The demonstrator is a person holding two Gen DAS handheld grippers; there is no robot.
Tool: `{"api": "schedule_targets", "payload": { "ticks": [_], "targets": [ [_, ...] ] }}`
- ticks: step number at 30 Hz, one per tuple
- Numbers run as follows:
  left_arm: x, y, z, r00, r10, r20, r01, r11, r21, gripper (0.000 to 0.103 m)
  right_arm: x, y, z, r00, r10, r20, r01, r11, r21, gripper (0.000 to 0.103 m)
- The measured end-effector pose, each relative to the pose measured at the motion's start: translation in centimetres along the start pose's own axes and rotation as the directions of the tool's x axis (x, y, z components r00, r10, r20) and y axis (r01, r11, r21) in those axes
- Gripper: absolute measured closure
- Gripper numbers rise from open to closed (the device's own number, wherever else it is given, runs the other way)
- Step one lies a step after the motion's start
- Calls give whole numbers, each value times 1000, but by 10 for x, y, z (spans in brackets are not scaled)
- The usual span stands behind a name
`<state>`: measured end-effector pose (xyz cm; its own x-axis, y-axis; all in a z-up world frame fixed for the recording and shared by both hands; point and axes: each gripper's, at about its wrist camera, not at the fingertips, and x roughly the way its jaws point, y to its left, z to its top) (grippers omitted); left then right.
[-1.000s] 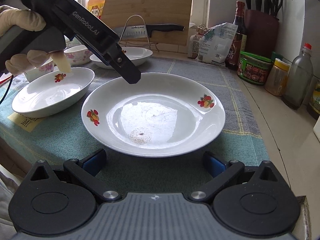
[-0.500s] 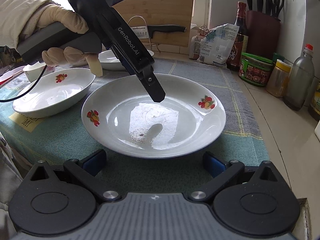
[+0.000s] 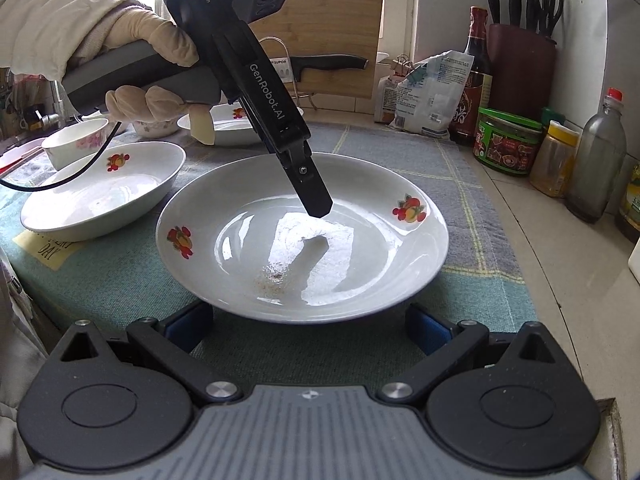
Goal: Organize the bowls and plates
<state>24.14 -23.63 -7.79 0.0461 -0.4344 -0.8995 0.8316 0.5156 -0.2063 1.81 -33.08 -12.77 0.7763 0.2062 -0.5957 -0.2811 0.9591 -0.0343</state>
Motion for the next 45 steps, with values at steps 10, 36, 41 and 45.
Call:
{"api": "schedule_targets", "payload": {
  "ticks": [10, 36, 41, 45],
  "targets": [
    [1, 0, 3, 1000, -17, -19, 17, 999, 34, 33, 2, -1, 4, 1000, 5, -22, -5, 1000, -4, 0],
    [2, 0, 1, 999, -43, -22, 45, 996, 83, 33, 8, 2, 20, 993, 21, -117, -21, 1000, 2, 0],
    [-2, -1, 2, 998, -54, -7, 55, 995, 85, 33, 10, 1, 22, 991, 15, -136, -14, 1000, 3, 0],
    [-4, -1, 4, 999, -54, 8, 53, 995, 86, 33, 9, -1, 25, 990, 9, -139, -9, 1000, 5, 0]
  ]
}}
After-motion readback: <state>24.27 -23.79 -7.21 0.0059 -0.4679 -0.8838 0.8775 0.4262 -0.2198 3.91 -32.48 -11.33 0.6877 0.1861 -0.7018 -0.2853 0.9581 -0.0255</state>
